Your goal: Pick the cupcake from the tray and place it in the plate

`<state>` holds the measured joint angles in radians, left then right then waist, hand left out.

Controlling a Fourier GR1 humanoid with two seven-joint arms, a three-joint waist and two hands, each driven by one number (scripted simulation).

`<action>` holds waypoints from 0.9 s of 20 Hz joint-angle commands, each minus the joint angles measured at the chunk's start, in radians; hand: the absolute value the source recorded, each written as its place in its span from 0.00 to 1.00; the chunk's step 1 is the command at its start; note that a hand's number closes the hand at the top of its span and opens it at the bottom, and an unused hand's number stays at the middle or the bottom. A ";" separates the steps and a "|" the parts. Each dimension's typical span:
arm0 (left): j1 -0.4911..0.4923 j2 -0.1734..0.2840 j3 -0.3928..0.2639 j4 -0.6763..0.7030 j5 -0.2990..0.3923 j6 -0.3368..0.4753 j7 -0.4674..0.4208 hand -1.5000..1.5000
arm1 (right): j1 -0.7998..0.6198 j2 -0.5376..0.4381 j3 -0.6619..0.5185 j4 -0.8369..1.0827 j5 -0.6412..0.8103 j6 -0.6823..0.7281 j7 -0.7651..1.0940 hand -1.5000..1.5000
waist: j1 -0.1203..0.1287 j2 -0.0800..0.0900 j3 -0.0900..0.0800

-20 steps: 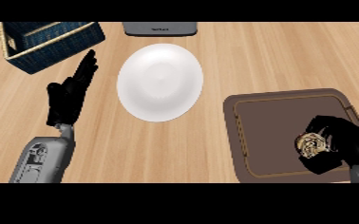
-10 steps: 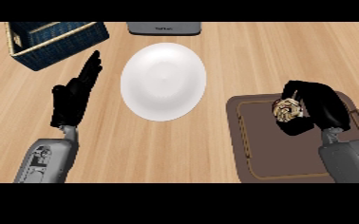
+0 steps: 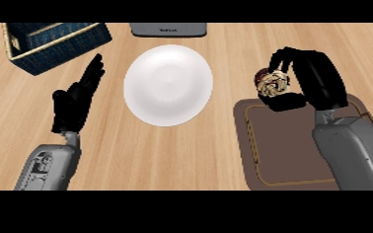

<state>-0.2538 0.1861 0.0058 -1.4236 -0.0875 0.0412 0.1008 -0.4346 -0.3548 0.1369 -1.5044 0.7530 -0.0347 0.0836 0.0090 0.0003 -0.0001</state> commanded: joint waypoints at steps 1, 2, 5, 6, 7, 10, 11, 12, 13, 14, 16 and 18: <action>-0.006 -0.006 -0.010 0.001 -0.006 -0.010 0.005 0.50 | -0.115 0.073 0.024 -0.010 -0.033 0.039 -0.001 1.00 | 0.000 0.000 0.000; 0.018 0.001 0.010 0.012 -0.006 -0.002 -0.027 0.50 | -0.112 0.078 0.040 -0.037 -0.038 0.072 0.005 1.00 | -0.002 -0.001 0.000; 0.024 -0.021 -0.015 -0.007 -0.024 0.004 -0.007 0.50 | -0.179 0.153 0.041 0.071 -0.046 0.087 0.030 1.00 | 0.000 0.000 0.000; -0.048 0.000 0.024 0.057 0.002 -0.016 -0.012 0.50 | -0.205 0.215 0.080 0.095 -0.012 0.065 0.081 1.00 | -0.002 0.002 0.000; -0.002 -0.009 0.007 0.007 -0.011 -0.003 0.005 0.50 | -0.254 0.246 0.077 0.134 -0.014 0.069 0.104 1.00 | 0.006 0.001 0.000; -0.051 -0.007 0.020 0.076 -0.010 -0.015 -0.031 0.50 | -0.347 0.318 0.067 0.273 -0.003 0.043 0.102 1.00 | 0.005 0.005 0.000; 0.024 -0.019 -0.007 -0.023 -0.019 -0.008 -0.008 0.50 | -0.354 0.327 0.060 0.297 -0.004 0.049 0.102 1.00 | 0.009 0.001 0.000; 0.037 -0.020 0.003 0.010 -0.012 -0.012 -0.056 0.50 | -0.371 0.349 0.079 0.395 0.014 -0.026 0.067 1.00 | 0.016 0.005 0.000; 0.006 -0.025 -0.017 -0.056 -0.032 0.005 0.050 0.50 | -0.367 0.351 0.092 0.353 -0.013 0.006 0.090 1.00 | 0.007 0.001 0.000; 0.000 -0.026 -0.007 0.025 -0.027 -0.009 -0.017 0.50 | -0.378 0.351 0.156 0.426 -0.043 -0.069 0.089 1.00 | 0.014 0.005 0.000; -0.012 -0.029 -0.015 -0.051 -0.015 -0.017 0.052 0.50 | -0.444 0.353 0.180 0.506 -0.077 -0.096 0.108 1.00 | 0.018 0.004 0.000; 0.017 -0.010 0.011 -0.005 -0.015 -0.024 -0.012 0.50 | -0.472 0.354 0.218 0.623 -0.083 -0.185 0.078 1.00 | 0.023 0.006 0.000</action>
<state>-0.2493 0.1699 0.0065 -1.4327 -0.1056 0.0269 0.1009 -0.8469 -0.0200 0.2915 -1.0477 0.6928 -0.1119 0.1778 0.0251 0.0043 -0.0003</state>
